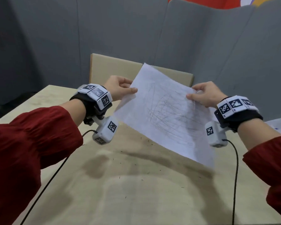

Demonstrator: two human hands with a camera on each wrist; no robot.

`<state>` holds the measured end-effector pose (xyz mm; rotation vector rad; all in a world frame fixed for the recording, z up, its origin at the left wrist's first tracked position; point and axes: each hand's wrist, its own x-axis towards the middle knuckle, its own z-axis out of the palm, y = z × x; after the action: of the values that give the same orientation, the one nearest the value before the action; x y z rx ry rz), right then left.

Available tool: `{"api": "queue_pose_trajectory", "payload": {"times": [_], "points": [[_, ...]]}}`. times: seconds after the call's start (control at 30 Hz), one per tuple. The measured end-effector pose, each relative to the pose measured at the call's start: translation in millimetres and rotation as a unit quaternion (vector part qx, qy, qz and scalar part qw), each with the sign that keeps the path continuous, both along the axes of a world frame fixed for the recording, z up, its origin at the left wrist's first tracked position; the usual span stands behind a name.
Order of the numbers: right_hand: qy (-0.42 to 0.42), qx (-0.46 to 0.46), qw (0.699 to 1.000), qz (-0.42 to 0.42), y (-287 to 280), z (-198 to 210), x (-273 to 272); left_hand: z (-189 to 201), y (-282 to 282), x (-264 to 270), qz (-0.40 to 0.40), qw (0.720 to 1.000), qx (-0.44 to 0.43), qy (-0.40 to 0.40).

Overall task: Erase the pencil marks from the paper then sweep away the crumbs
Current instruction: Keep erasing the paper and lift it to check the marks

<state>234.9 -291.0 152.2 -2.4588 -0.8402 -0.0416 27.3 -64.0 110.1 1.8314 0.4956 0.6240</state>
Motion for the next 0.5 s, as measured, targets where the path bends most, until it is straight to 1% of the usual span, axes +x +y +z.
{"api": "queue_pose_trajectory", "payload": {"times": [0.1, 0.17, 0.27, 0.33, 0.4, 0.5], "points": [[-0.002, -0.017, 1.000, 0.002, 6, -14, -3, -9, -9, 6, -0.012, 0.997, 0.052, 0.056], [-0.026, -0.031, 0.999, 0.003, 11, -22, -7, -22, -15, 10, -0.018, 0.991, 0.100, 0.091], [-0.048, -0.053, 0.997, -0.001, 21, -32, -13, -40, -22, 16, -0.027, 0.987, 0.130, 0.086], [-0.029, -0.064, 0.998, 0.006, 29, -39, -21, -49, -26, 19, -0.037, 0.988, 0.124, 0.083], [0.017, -0.082, 0.996, 0.032, 37, -48, -34, -59, -30, 22, -0.030, 0.987, 0.124, 0.098], [0.072, -0.179, 0.977, 0.095, 46, -72, -49, -76, -34, 27, -0.030, 0.978, 0.134, 0.156]]}}
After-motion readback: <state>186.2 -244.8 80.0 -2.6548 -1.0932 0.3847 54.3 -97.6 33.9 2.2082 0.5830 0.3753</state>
